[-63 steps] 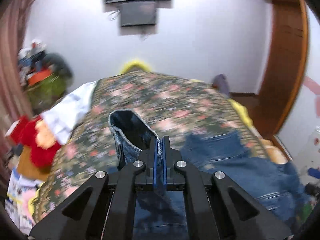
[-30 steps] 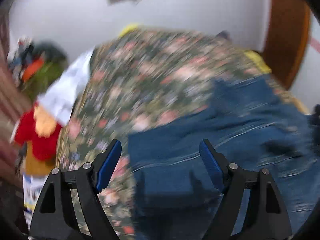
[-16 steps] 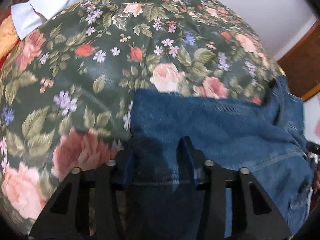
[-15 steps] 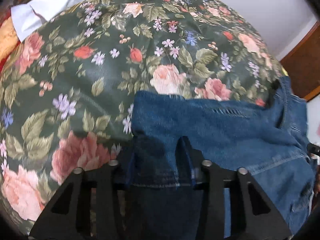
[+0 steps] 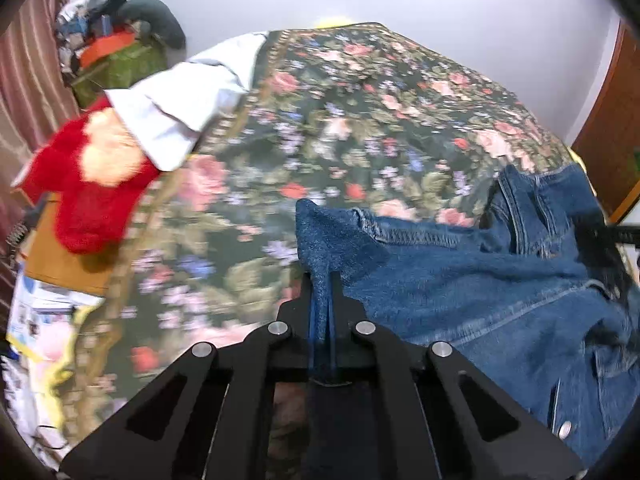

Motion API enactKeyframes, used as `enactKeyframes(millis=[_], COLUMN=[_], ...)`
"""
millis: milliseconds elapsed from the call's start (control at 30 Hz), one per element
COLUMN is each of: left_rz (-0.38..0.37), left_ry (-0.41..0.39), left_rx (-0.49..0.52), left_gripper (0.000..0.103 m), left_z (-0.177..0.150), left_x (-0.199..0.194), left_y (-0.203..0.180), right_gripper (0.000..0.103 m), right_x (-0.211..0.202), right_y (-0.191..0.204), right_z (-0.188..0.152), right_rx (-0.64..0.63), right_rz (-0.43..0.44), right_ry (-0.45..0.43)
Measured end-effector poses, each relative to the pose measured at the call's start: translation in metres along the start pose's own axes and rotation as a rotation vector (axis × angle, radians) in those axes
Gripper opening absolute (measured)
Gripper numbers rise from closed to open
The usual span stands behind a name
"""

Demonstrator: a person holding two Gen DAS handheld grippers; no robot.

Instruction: Fold large clothes

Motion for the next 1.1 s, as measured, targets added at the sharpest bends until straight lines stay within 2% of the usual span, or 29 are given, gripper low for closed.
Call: enactKeyframes(millis=[167,267,333,467,533,667,700,800,867,967,1100], left_rz=[0.073,0.141,0.159,0.174,0.184,0.210,0.208,0.187,0.166,0.125,0.087], left_ry=[0.009,0.037,0.058,0.057,0.058,0.037,0.025,0.013,0.010,0.017,0.070], left_rx=[-0.038,-0.046,-0.045,-0.052,-0.027,0.012,0.013,-0.005,-0.020,-0.032,-0.064], left_gripper=[0.005,0.005,0.008,0.017,0.025,0.061,0.066,0.069,0.069,0.070,0.070], left_z=[-0.011,-0.018,-0.021,-0.023,-0.023,-0.025,-0.026,-0.034,-0.042,-0.058,-0.088], left_x=[-0.014,-0.009,-0.003,-0.010,-0.018,-0.045,-0.052,-0.072,-0.081,-0.089,-0.086], left_y=[0.029,0.044,0.050,0.051,0.046,0.035,0.033,0.029,0.025,0.018,0.011], right_gripper=[0.017,0.017,0.017,0.018,0.018,0.020,0.020,0.020,0.020,0.020,0.021], right_x=[0.000,-0.004,-0.002,0.003,-0.001,-0.025,-0.031,-0.057,-0.076,-0.099,-0.101], right_y=[0.040,0.075,0.094,0.110,0.102,0.073,0.066,0.049,0.039,0.026,0.027], right_z=[0.023,0.041,0.044,0.034,0.026,0.011,0.009,0.006,0.001,-0.012,-0.037], right_rx=[-0.053,-0.081,-0.130,-0.273,-0.306,-0.299,-0.282,-0.231,-0.211,-0.157,-0.111], right_rz=[0.067,0.111,0.075,-0.082,-0.116,-0.042,-0.033,-0.089,-0.088,-0.006,0.102], right_ry=[-0.044,-0.079,-0.085,-0.071,-0.075,-0.058,-0.050,-0.073,-0.105,-0.100,-0.017])
Point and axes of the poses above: each gripper's, at about its wrist camera, not at the fingertips, and x roughly the way its jaws point, y to its left, z to its top, the point moved 2 cm from there along x, roughly the way its jaws point, and after that the axes turned 13 degrees about -z, right-handed, at the moved point
